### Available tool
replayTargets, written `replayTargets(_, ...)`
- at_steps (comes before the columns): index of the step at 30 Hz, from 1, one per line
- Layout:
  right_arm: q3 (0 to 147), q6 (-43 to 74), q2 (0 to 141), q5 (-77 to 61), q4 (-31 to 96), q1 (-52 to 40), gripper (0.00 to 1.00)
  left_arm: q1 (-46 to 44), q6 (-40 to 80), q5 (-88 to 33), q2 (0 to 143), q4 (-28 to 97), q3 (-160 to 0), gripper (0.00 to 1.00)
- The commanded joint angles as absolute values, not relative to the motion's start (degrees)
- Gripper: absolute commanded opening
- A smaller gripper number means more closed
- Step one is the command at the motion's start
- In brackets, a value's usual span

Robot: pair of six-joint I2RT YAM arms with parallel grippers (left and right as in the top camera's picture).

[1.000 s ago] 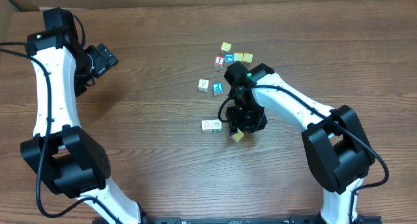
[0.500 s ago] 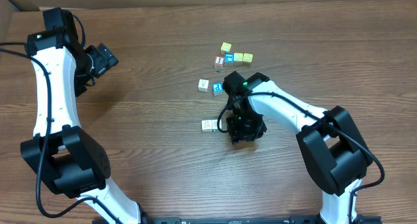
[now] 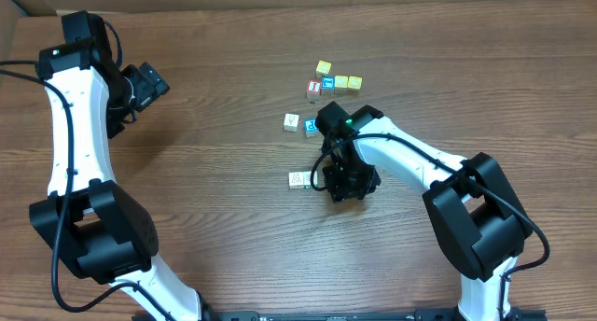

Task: Flip 5 blocks

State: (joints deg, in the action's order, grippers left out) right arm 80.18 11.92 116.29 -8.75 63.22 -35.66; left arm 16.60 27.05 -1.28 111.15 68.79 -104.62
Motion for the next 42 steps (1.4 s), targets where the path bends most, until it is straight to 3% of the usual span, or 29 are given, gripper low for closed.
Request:
replayTargets(1, 80.09, 11.73, 114.87, -3.49, 62.61, -35.62, 0.43, 16.62, 26.81, -1.06, 110.50, 68.77, -105.49, 1.00)
replayTargets(5, 80.09, 11.70, 114.87, 0.25, 63.35, -35.59, 0.36, 16.62, 26.81, -1.06, 110.50, 68.77, -105.49, 1.00)
replayTargets(11, 80.09, 11.70, 114.87, 9.89, 64.93, -35.00, 0.36, 16.62, 26.83, -1.06, 110.50, 68.77, -105.49, 1.00)
replayTargets(19, 80.09, 11.99, 114.87, 2.90, 63.05, -34.63, 0.35, 16.62, 26.83, -1.06, 110.50, 68.77, -105.49, 1.00)
replayTargets(23, 80.09, 11.99, 114.87, 1.56, 62.11, -34.63, 0.25, 16.62, 26.83, -1.06, 110.50, 68.77, -105.49, 1.00)
replayTargets(32, 84.12, 11.97, 112.75, 1.54, 62.04, -34.63, 0.34, 16.62, 26.83, -1.06, 110.50, 68.77, -105.49, 1.00)
replayTargets(37, 87.66, 12.21, 108.99, 0.14, 64.51, -34.28, 0.24, 16.62, 26.81, -1.06, 110.50, 68.77, -105.49, 1.00)
replayTargets(42, 89.34, 12.19, 107.39, -7.46, 72.60, -31.75, 0.25, 16.62, 26.83, -1.06, 110.50, 68.75, -105.49, 1.00)
